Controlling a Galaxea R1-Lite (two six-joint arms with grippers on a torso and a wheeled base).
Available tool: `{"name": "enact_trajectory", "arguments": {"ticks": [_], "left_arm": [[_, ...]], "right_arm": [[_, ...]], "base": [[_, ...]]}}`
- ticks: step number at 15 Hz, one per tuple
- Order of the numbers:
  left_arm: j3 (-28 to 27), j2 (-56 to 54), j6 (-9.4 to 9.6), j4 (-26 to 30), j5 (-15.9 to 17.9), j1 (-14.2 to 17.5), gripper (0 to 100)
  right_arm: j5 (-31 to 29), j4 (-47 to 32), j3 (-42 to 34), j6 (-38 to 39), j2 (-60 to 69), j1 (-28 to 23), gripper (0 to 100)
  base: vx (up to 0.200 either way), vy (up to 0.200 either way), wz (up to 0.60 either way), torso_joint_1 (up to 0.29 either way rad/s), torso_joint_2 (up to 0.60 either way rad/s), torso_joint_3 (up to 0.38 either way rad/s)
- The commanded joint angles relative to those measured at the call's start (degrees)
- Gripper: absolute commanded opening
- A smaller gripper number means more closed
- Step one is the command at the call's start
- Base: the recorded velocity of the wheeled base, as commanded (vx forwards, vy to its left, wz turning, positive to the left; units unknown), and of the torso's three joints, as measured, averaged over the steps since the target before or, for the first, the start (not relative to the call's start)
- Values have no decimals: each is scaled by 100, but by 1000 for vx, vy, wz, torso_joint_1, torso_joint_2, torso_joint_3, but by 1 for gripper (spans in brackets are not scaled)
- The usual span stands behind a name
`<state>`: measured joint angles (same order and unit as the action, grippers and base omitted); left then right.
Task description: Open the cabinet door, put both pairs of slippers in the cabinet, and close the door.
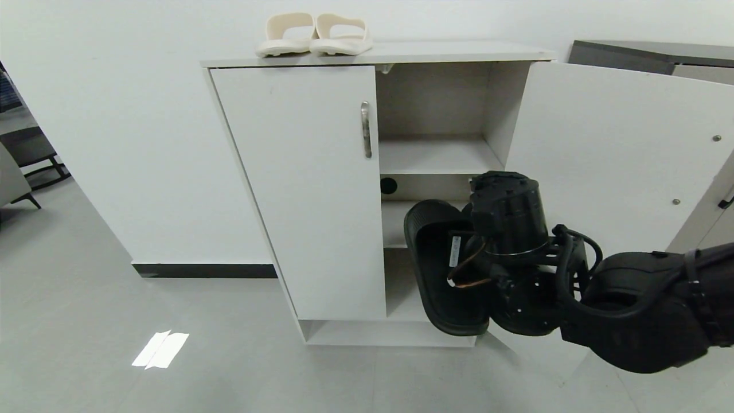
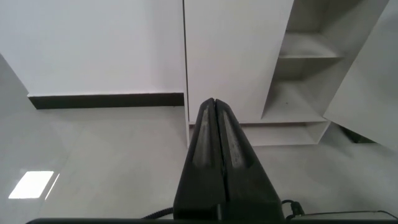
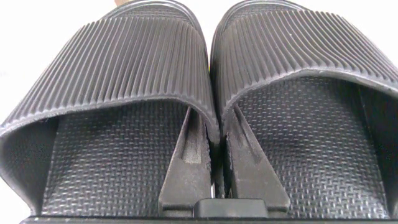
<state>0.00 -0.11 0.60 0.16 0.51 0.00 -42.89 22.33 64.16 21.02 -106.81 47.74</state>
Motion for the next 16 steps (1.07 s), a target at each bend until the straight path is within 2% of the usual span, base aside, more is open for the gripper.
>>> {"name": "enact_trajectory", "arguments": {"ticks": [1, 4, 7, 8, 9, 13, 16], "left_arm": [[0, 11, 2, 2, 2, 0, 0], [0, 11, 19, 2, 2, 0, 0], [0, 11, 72, 2, 107, 0, 0], [0, 11, 72, 2, 107, 0, 0], [0, 11, 46, 2, 107, 0, 0], [0, 11, 55, 2, 116, 0, 0], [0, 11, 55, 2, 116, 0, 0]], "right_arm": [[-238, 8, 404, -124, -314, -63, 0], [-255, 113, 484, -353, -305, -98, 0], [-71, 1194, 18, -739, -446, -98, 0], [-71, 1194, 18, -739, -446, -98, 0], [211, 2319, -562, -889, -867, -283, 0], [228, 2706, -598, -889, -1360, -608, 0], [246, 3066, -571, -898, -1615, -617, 0]], "base": [[0, 0, 0, 12, -2, -193], [0, 0, 0, 6, 4, -196], [0, 0, 0, 5, 6, -93], [0, 0, 0, 0, 0, 0], [0, 0, 0, 0, 0, 0], [0, 0, 0, 0, 0, 0], [0, 0, 0, 1, 1, -147]]}}
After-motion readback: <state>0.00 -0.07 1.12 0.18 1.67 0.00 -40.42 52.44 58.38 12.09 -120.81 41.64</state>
